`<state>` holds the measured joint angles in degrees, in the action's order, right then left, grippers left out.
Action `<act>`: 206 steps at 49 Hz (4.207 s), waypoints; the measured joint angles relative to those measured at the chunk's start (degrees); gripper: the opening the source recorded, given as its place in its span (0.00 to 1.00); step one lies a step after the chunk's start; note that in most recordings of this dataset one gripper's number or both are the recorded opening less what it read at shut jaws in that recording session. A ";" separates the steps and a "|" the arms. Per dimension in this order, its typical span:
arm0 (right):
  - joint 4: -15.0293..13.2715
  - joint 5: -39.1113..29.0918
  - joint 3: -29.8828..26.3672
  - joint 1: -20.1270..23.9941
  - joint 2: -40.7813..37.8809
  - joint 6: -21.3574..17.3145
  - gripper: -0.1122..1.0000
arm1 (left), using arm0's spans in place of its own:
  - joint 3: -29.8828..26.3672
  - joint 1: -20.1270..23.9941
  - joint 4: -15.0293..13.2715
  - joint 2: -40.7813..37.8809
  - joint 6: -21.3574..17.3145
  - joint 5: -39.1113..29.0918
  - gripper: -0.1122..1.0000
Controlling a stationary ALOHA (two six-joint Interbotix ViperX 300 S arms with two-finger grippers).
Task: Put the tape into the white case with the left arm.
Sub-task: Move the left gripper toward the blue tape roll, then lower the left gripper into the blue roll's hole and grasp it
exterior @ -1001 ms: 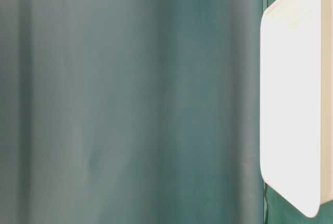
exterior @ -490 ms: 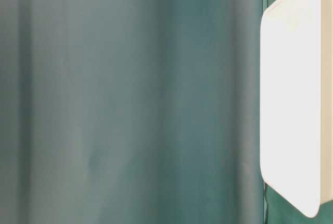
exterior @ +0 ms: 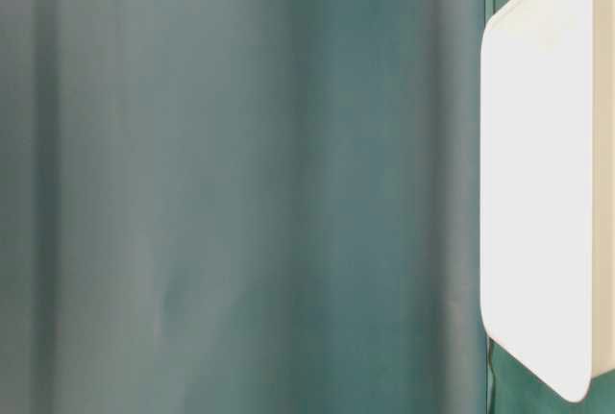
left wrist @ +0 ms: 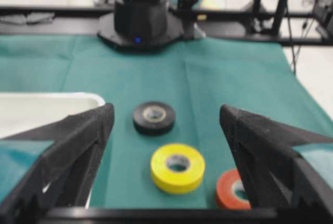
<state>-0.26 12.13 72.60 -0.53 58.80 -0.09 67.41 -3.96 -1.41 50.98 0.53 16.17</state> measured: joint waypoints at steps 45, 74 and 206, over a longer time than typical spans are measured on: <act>-2.64 -18.63 6.94 -1.14 5.80 0.00 0.02 | -13.45 0.00 -0.18 -26.98 -0.09 -14.24 0.97; -2.64 -19.16 8.00 -1.05 6.15 -1.23 0.02 | -16.35 0.26 -0.18 -32.43 -0.35 -15.56 0.97; -2.64 -19.07 8.61 -1.14 6.15 -1.23 0.02 | -24.70 3.60 -0.18 -55.55 -0.26 -24.08 0.70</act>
<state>-2.90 -6.94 81.21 -1.67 64.95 -1.32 42.71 -0.35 -1.58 -4.57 0.26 -7.91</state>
